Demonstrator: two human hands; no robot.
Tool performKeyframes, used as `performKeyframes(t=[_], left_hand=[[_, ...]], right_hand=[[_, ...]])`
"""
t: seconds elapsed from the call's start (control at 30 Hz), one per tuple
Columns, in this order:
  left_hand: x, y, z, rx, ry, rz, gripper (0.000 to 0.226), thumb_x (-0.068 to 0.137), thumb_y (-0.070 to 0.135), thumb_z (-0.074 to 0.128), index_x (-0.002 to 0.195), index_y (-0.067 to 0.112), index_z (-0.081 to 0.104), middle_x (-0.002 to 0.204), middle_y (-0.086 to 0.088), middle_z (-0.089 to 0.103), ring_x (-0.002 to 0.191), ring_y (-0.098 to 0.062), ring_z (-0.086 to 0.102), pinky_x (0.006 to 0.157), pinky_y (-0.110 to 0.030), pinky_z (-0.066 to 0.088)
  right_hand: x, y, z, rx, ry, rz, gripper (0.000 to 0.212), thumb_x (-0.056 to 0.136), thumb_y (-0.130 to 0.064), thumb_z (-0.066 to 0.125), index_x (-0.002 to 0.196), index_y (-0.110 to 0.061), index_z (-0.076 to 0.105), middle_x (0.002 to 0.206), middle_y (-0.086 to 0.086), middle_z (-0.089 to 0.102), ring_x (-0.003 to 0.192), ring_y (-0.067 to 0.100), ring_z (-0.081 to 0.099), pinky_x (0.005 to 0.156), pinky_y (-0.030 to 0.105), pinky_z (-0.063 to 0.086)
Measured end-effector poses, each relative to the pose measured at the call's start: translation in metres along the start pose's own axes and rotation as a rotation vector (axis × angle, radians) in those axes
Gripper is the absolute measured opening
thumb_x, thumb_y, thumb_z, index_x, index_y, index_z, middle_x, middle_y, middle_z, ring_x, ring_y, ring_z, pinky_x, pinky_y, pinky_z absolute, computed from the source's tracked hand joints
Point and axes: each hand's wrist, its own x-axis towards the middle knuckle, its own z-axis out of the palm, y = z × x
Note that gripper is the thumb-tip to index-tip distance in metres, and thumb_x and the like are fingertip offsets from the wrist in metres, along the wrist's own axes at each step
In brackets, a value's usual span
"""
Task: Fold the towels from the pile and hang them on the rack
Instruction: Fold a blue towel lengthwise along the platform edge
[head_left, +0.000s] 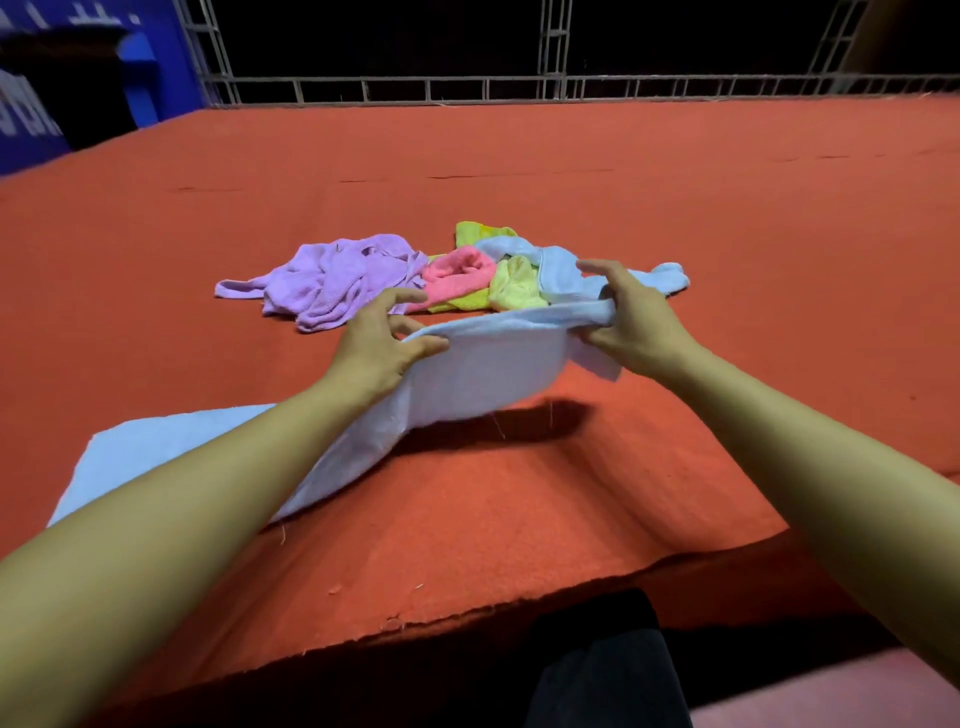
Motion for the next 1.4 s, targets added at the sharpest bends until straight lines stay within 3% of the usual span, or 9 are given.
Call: performKeyframes(t=[0.1, 0.27, 0.37, 0.47, 0.6, 0.83, 1.1, 1.27, 1.4], left_hand=[[-0.013, 0.007, 0.004, -0.034, -0.061, 0.054, 0.054, 0.073, 0.018, 0.085, 0.114, 0.036, 0.054, 0.079, 0.006, 0.068, 0.068, 0.000, 0.059, 0.074, -0.020, 0.045], [-0.059, -0.016, 0.031, 0.169, -0.446, 0.030, 0.055, 0.075, 0.020, 0.083, 0.118, 0.035, 0.053, 0.080, 0.009, 0.066, 0.050, -0.003, 0.049, 0.060, -0.025, 0.042], [-0.079, -0.026, 0.047, 0.245, -0.681, 0.004, 0.046, 0.079, 0.030, 0.080, 0.118, 0.031, 0.056, 0.081, 0.009, 0.071, 0.054, -0.002, 0.058, 0.060, -0.015, 0.043], [-0.074, -0.025, 0.054, 0.302, -0.568, 0.045, 0.028, 0.087, 0.041, 0.069, 0.112, 0.033, 0.062, 0.077, 0.012, 0.072, 0.058, 0.004, 0.056, 0.064, -0.018, 0.042], [-0.040, -0.025, 0.060, 0.318, -0.327, 0.145, 0.020, 0.090, 0.031, 0.067, 0.110, 0.028, 0.064, 0.082, 0.016, 0.067, 0.062, -0.002, 0.056, 0.068, -0.026, 0.043], [0.010, -0.048, 0.089, 0.646, -0.495, 0.117, 0.039, 0.090, 0.035, 0.066, 0.127, 0.025, 0.056, 0.125, 0.006, 0.062, 0.115, -0.022, 0.054, 0.100, -0.035, 0.041], [0.047, -0.053, 0.093, 0.375, -0.424, 0.104, 0.030, 0.088, 0.022, 0.070, 0.115, 0.022, 0.058, 0.089, 0.007, 0.057, 0.077, -0.013, 0.051, 0.074, -0.028, 0.040], [0.081, -0.070, 0.101, 0.379, -0.416, -0.025, 0.035, 0.086, 0.023, 0.074, 0.116, 0.020, 0.058, 0.090, 0.008, 0.062, 0.084, -0.016, 0.056, 0.080, -0.028, 0.042], [0.069, -0.071, 0.113, 0.576, -0.275, 0.109, 0.035, 0.086, 0.029, 0.071, 0.118, 0.030, 0.058, 0.100, 0.019, 0.062, 0.094, -0.011, 0.045, 0.081, -0.029, 0.039]], right_hand=[[-0.010, -0.001, -0.009, -0.020, 0.065, -0.080, 0.072, 0.080, -0.011, 0.074, 0.143, -0.019, 0.041, 0.091, 0.005, 0.063, 0.079, 0.025, 0.061, 0.073, 0.037, 0.049], [-0.094, 0.039, 0.007, -0.254, -0.278, -0.120, 0.081, 0.077, -0.017, 0.073, 0.148, -0.028, 0.035, 0.102, 0.005, 0.064, 0.089, 0.031, 0.060, 0.074, 0.035, 0.044], [-0.129, 0.050, 0.010, -0.283, -0.422, -0.139, 0.076, 0.080, -0.045, 0.069, 0.147, -0.025, 0.039, 0.099, -0.005, 0.063, 0.088, 0.023, 0.060, 0.078, 0.033, 0.043], [-0.135, 0.049, 0.003, -0.142, -0.370, -0.130, 0.066, 0.084, -0.059, 0.051, 0.141, -0.026, 0.047, 0.092, -0.013, 0.061, 0.084, 0.012, 0.057, 0.081, 0.029, 0.045], [-0.104, 0.061, 0.007, 0.031, -0.116, 0.078, 0.045, 0.089, -0.041, 0.059, 0.132, -0.025, 0.054, 0.086, -0.009, 0.061, 0.078, 0.011, 0.060, 0.074, 0.027, 0.044], [-0.071, 0.098, 0.035, -0.188, -0.258, 0.296, 0.064, 0.089, -0.025, 0.067, 0.146, -0.017, 0.038, 0.114, 0.003, 0.066, 0.106, 0.031, 0.057, 0.088, 0.030, 0.038], [-0.014, 0.116, 0.029, 0.035, -0.155, 0.378, 0.058, 0.087, -0.015, 0.071, 0.139, -0.017, 0.047, 0.099, 0.003, 0.056, 0.076, 0.015, 0.054, 0.071, 0.023, 0.036], [0.026, 0.124, 0.040, -0.035, -0.160, 0.372, 0.069, 0.082, -0.017, 0.075, 0.143, -0.014, 0.042, 0.102, 0.000, 0.059, 0.090, 0.022, 0.059, 0.074, 0.022, 0.034], [0.009, 0.126, 0.051, -0.083, -0.126, 0.346, 0.071, 0.082, -0.019, 0.073, 0.145, -0.017, 0.040, 0.112, -0.002, 0.058, 0.089, 0.015, 0.052, 0.081, 0.027, 0.040]])
